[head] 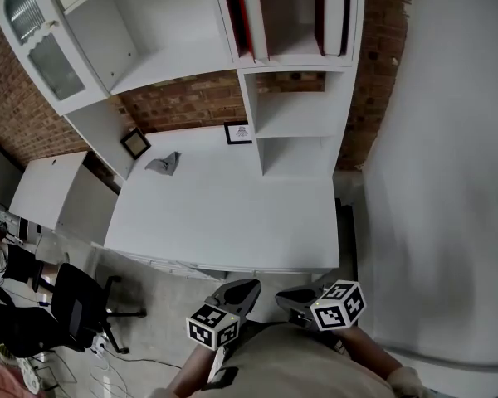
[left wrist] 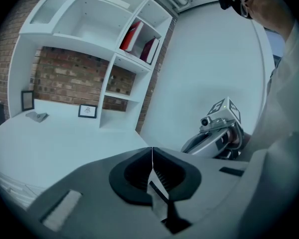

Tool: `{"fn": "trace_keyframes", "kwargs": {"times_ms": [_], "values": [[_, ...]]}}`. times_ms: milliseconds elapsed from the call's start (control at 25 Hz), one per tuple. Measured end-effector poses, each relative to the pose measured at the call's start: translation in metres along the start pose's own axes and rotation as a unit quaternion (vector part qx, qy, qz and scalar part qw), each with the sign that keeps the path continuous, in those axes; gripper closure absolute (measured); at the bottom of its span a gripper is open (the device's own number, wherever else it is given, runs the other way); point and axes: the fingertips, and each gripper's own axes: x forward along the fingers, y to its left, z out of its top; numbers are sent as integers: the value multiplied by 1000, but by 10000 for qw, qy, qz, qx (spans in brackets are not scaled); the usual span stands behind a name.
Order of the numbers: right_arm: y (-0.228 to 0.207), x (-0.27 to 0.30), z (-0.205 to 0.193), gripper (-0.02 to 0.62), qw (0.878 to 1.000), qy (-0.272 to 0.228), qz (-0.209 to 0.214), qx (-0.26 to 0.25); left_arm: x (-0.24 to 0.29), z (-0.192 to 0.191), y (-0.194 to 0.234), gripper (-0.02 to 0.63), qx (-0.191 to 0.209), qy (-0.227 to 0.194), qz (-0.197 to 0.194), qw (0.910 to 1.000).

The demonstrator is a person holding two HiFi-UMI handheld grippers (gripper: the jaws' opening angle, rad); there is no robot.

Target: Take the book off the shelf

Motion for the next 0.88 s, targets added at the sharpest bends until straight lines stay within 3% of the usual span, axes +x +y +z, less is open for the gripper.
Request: {"fn": "trace_keyframes", "kwargs": {"times_ms": [200,560,760,880], "values": [[-20,-28,6,589,9993,-298,-122,171,27,8,-21,600,184,122,-212,9995],[-51,-57,25,589,9929,-969,-295,616,54,39,-23,600,592,157,-335,9976],[-58,-35,32,589,9947,-795,-324,560,43,36,4,600,431,173,-168,9988],[-66,-19,63,589,9932,-990,-417,451,29,38,35,600,258,108,-40,9996]]}}
